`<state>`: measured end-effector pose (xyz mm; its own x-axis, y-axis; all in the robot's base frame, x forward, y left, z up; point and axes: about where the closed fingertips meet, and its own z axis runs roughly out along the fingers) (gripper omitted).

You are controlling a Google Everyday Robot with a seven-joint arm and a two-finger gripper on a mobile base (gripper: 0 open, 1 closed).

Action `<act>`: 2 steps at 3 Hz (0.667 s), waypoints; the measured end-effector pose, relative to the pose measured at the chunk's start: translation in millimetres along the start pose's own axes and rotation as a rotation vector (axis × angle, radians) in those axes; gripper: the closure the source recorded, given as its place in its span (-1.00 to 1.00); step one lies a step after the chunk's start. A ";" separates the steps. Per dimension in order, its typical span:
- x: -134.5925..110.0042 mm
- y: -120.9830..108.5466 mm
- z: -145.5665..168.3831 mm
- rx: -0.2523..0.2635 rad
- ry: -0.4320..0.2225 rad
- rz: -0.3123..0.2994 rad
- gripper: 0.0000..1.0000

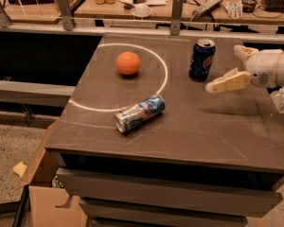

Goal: Pick pepsi can

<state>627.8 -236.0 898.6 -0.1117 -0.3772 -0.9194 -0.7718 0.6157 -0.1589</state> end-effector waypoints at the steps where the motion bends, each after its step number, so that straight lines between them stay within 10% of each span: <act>1: 6.1 -9.3 29.9 0.016 -0.033 0.025 -1.00; 2: 7.5 -21.8 57.3 0.030 -0.065 0.057 -0.72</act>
Offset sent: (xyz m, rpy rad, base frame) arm 0.0876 0.0311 -0.0330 0.1378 -0.0198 -0.0737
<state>679.7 -212.6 874.6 -0.1134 -0.2963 -0.9483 -0.7461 0.6557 -0.1156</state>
